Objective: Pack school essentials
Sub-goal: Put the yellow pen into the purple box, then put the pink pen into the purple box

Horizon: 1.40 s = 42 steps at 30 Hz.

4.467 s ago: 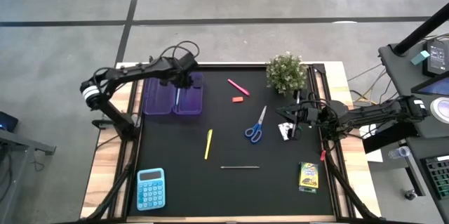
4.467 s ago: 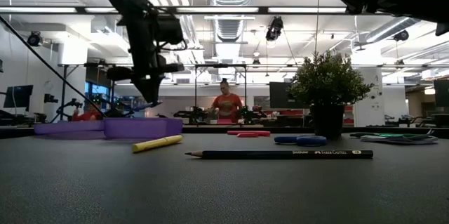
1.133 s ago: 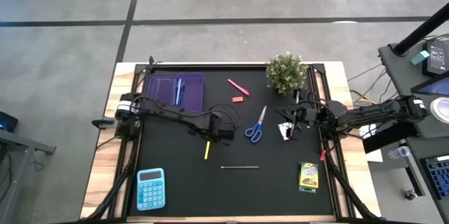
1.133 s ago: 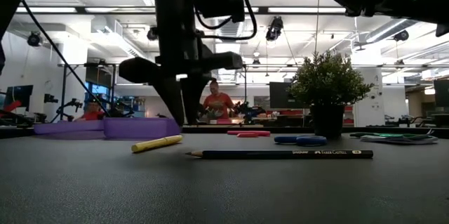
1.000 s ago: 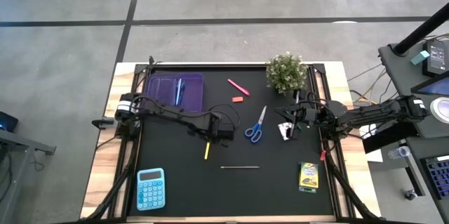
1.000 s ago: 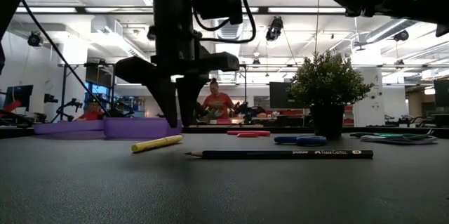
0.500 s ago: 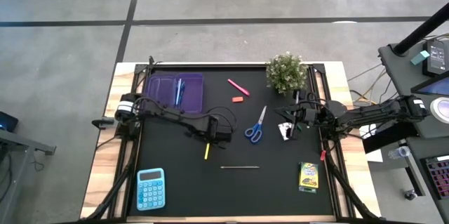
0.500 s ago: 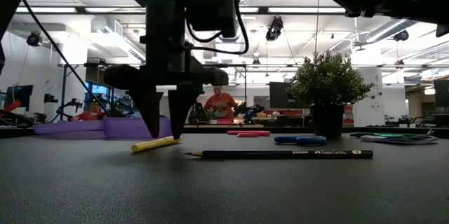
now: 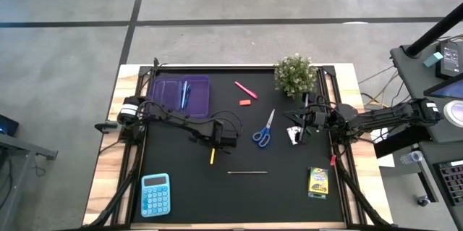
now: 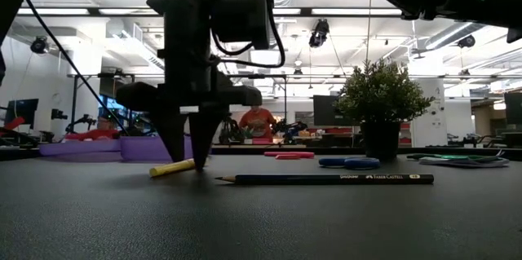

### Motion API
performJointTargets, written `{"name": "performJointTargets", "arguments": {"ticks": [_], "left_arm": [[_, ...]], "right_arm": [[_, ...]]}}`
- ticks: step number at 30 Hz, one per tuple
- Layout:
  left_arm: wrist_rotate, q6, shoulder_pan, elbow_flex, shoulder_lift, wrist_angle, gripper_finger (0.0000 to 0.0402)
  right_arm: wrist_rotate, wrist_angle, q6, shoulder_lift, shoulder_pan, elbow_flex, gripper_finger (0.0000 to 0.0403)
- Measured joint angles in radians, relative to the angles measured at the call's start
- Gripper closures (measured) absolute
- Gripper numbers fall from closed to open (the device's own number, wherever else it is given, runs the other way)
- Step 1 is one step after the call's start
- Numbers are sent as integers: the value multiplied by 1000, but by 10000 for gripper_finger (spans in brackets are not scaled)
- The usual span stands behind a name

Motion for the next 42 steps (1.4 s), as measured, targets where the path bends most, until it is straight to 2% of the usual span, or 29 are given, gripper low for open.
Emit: {"name": "performJointTargets", "arguments": {"ticks": [6,8,16,19,30,36,42], "left_arm": [[0,0,0,0,0,5,376],[-1,2,0,0,-1,4,387],[-6,48,8,21,-13,-15,388],[-42,105,37,40,-67,-28,389],[-177,331,310,-1,-283,-143,393],[-194,456,470,-3,-290,-135,400],[-217,528,572,-5,-243,-76,398]], "right_arm": [[0,0,1,0,0,0,394],[0,0,1,0,0,0,394],[0,0,0,0,0,0,394],[0,0,-1,0,0,0,394],[1,0,-9,0,0,0,394],[1,-1,-7,0,0,4,394],[1,-3,-5,0,0,4,394]]}}
